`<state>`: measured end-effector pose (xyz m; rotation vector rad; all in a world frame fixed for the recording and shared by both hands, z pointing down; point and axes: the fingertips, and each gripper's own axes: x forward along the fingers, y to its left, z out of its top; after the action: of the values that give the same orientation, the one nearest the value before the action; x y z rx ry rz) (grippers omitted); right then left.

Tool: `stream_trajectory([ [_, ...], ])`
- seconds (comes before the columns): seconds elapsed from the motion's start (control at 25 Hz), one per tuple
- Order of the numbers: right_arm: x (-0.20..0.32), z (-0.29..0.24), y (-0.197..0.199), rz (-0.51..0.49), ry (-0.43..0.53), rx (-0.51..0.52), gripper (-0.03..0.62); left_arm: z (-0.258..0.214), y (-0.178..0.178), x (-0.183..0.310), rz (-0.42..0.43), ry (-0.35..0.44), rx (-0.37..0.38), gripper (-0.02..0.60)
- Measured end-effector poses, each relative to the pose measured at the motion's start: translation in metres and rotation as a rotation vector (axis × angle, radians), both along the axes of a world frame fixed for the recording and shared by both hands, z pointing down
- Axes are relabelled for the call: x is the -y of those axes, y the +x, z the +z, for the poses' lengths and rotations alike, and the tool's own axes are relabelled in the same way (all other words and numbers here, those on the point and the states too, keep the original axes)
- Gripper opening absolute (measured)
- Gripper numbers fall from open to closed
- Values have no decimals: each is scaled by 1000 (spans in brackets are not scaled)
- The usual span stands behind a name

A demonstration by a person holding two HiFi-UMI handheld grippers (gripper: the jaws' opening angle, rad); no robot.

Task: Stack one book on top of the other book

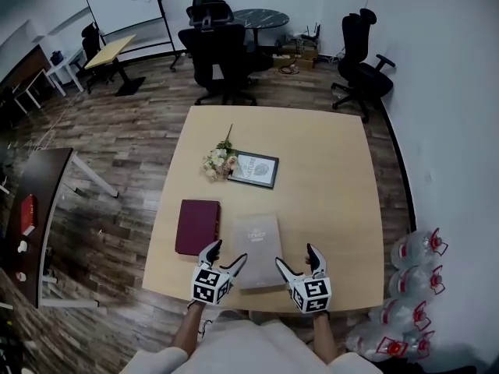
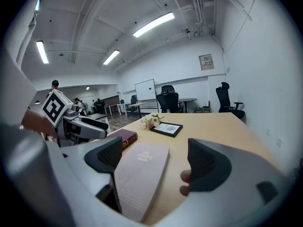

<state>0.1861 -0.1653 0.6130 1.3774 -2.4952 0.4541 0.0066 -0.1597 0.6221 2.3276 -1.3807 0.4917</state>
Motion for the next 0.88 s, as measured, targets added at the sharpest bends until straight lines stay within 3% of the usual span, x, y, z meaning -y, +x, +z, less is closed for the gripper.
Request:
stream_trajectory([
  [0.28,6,13,-5,-4,-28,5,431,14,-10,3,-27,-34,-10,367],
  [0.88,1,19,-36,65,-80,-3,431,28,-34,-2,76,-77,-69,368],
])
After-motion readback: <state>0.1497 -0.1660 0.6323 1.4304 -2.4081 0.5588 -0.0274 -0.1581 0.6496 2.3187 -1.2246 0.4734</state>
